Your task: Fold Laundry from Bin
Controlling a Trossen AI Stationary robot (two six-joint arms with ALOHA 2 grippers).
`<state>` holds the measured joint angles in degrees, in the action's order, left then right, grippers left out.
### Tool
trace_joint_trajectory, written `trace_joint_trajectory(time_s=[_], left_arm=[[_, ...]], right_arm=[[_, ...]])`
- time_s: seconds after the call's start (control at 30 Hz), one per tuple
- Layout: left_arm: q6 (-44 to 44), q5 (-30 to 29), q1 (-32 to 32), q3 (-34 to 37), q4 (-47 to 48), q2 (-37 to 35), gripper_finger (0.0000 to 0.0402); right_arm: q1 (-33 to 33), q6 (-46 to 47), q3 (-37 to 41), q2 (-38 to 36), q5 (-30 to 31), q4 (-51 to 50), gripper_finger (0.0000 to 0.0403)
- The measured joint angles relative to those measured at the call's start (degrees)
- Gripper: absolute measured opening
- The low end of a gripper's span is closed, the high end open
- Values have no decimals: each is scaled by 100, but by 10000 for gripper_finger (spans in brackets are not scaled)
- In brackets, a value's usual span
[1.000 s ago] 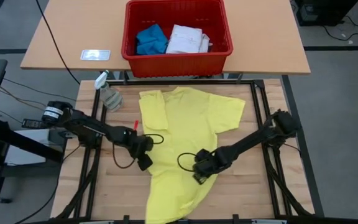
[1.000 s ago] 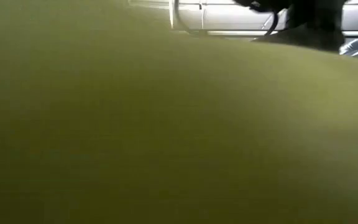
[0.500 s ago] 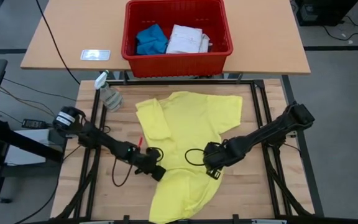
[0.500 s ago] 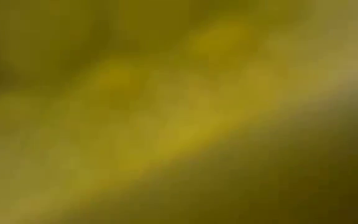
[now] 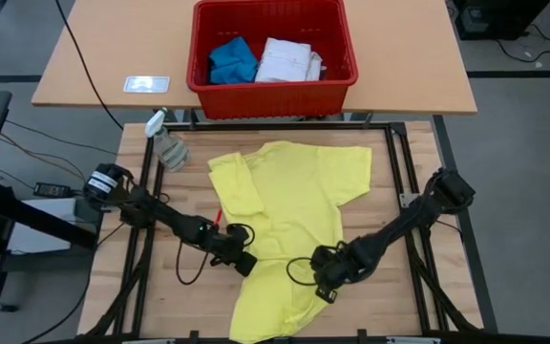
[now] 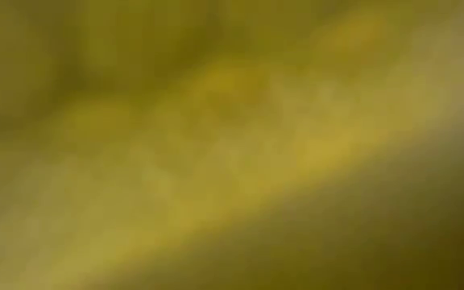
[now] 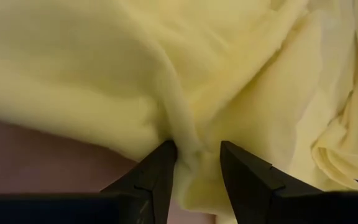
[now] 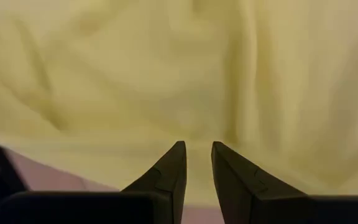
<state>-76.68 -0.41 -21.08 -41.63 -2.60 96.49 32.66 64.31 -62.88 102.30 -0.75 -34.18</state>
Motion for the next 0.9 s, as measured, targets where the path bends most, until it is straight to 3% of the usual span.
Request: trace_joint_trajectory(time_s=[0.23, 0.5, 0.73, 0.9], left_arm=[[107, -15, -2, 4, 38, 4, 142], [167, -11, 0, 18, 4, 9, 142], [180, 28, 125, 37, -413, 25, 142], [521, 32, 381, 50, -377, -336, 142]], right_arm=[[558, 925, 540, 80, -339, 524, 86], [1054, 1494, 732, -133, -516, 70, 86], [1091, 1685, 772, -414, -347, -506, 86], [960, 1685, 770, -590, -265, -456, 86]])
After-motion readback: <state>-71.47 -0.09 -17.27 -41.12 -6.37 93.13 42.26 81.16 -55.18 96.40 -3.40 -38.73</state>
